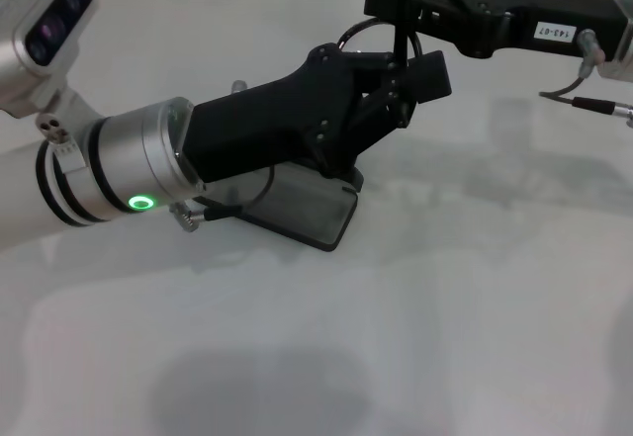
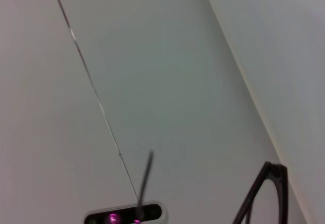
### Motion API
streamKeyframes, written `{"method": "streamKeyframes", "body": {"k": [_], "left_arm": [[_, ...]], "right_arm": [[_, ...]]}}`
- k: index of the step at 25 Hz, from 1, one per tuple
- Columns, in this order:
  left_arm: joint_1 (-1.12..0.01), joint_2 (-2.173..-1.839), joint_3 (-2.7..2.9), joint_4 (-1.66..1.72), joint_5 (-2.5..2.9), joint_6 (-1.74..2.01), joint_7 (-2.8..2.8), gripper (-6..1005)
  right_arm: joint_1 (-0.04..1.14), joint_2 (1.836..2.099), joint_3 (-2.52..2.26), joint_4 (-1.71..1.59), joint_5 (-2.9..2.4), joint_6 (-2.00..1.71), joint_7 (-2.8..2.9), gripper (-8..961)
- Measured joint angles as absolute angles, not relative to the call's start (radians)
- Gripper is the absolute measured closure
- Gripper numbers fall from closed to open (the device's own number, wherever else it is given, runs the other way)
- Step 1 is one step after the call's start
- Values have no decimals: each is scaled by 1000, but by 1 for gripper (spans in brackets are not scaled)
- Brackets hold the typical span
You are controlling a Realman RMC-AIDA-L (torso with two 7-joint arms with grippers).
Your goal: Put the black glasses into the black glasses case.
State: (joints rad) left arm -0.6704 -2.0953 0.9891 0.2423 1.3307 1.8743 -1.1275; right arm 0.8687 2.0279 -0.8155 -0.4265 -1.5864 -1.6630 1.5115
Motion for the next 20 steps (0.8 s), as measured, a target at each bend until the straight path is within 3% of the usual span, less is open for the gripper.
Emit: {"method": "streamKeyframes", "body": {"k": [20], "left_arm": [[-678, -2095, 992, 242, 1332, 1864, -1128, 998]], "right_arm": [[869, 2028, -885, -426, -1539, -1681, 1445, 844]]}}
